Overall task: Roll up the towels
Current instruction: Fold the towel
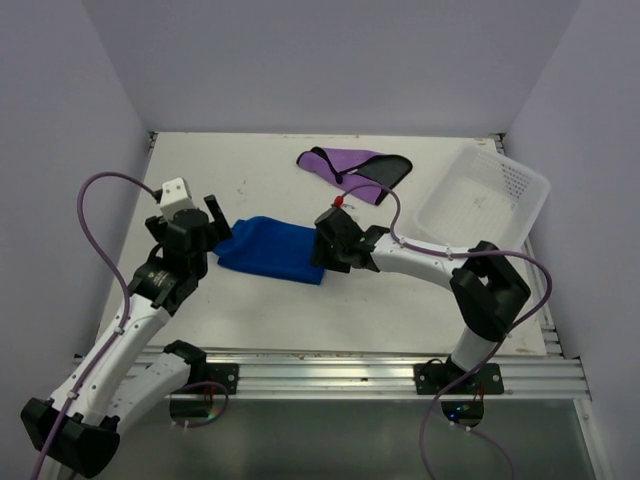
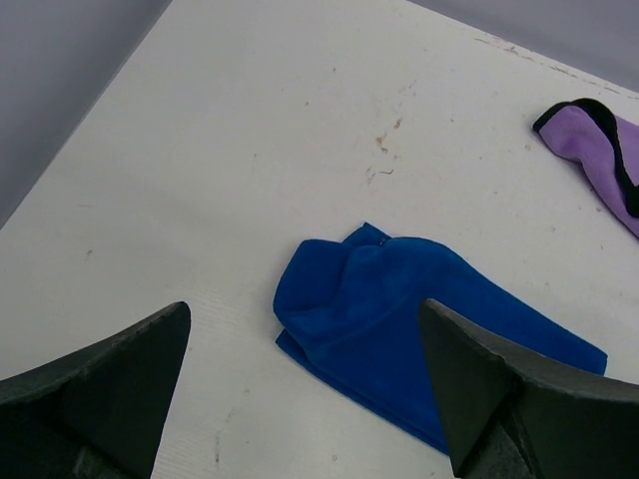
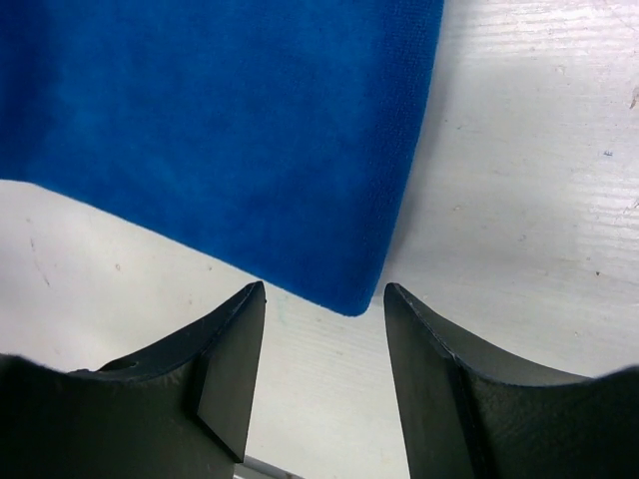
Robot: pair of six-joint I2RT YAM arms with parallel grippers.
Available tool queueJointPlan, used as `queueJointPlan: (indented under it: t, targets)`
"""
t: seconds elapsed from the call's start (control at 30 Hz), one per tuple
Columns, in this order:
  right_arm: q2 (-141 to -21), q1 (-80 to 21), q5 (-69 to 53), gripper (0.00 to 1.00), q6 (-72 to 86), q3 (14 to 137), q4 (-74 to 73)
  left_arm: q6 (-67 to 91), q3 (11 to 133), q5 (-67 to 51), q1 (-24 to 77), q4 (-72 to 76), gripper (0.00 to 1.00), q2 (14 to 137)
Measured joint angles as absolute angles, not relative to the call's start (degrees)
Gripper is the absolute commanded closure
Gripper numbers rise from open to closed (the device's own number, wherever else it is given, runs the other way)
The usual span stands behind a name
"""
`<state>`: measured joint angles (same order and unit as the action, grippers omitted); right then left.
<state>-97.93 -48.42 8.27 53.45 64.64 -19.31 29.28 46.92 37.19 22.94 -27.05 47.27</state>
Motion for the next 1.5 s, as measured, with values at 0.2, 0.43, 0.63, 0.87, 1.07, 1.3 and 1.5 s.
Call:
queueJointPlan:
  t: [0.2, 0.43, 0.63, 0.87, 1.07, 1.3, 1.5]
  targets:
    - [-99.59, -47.97, 8.29, 0.46, 54.7, 64.58, -18.37, 28.82, 46.48, 35.44, 22.94, -26.13, 0.01, 48.82]
    - [-103.44, -47.97, 7.68, 0.51, 56.34, 62.3, -14.9, 27.9, 46.33, 33.32, 22.94, -25.34, 0.02, 50.81]
    - [-104.79, -47.97, 6.28, 0.78, 57.34, 61.52, -12.19, 27.38, 46.24, 32.16, 22.94, -24.4, 0.02, 51.29]
    - [-102.94, -47.97, 6.37, 1.0, 57.63, 58.0, -9.74, 27.27, 46.24, 31.07, 22.94, -24.1, 0.02, 52.71]
    - [-95.96, -47.77, 6.87, 1.0, 55.59, 50.22, -10.24, 27.73, 46.46, 25.67, 22.94, -23.59, 0.03, 58.28]
    - [-90.15, -47.18, 8.75, 1.0, 50.48, 45.58, -13.87, 31.57, 46.48, 15.79, 22.94, -21.06, 0.18, 65.78]
    - [-85.65, -46.35, 11.27, 1.0, 47.13, 42.5, -18.06, 34.17, 46.11, 8.25, 22.94, -14.74, 0.28, 72.05]
